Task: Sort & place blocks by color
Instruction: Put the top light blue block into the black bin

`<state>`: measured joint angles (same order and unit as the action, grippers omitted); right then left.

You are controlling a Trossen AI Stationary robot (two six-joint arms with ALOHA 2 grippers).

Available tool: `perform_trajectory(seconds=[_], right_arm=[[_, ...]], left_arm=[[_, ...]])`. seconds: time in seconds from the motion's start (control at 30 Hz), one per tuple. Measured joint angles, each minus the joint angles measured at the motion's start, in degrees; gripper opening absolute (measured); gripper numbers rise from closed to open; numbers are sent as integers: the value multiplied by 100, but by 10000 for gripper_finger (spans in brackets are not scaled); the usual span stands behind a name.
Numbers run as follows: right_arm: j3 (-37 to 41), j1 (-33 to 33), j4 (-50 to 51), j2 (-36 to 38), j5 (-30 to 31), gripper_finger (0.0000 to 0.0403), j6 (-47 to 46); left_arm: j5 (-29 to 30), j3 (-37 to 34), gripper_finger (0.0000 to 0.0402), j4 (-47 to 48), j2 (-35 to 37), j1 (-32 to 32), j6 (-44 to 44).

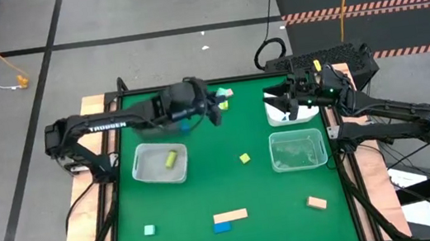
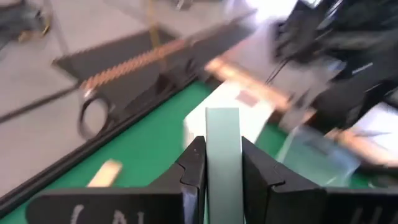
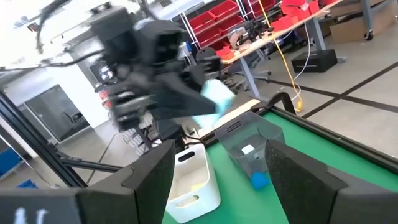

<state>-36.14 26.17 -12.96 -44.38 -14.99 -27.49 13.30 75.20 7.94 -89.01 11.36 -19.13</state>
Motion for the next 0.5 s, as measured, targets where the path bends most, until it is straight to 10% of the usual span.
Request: perform_trajectory(seconds=[0.5], right_arm=[[0,2,126,0,20,242,121]], left_arm=[[-319,0,57,3706,-9,1631,560]])
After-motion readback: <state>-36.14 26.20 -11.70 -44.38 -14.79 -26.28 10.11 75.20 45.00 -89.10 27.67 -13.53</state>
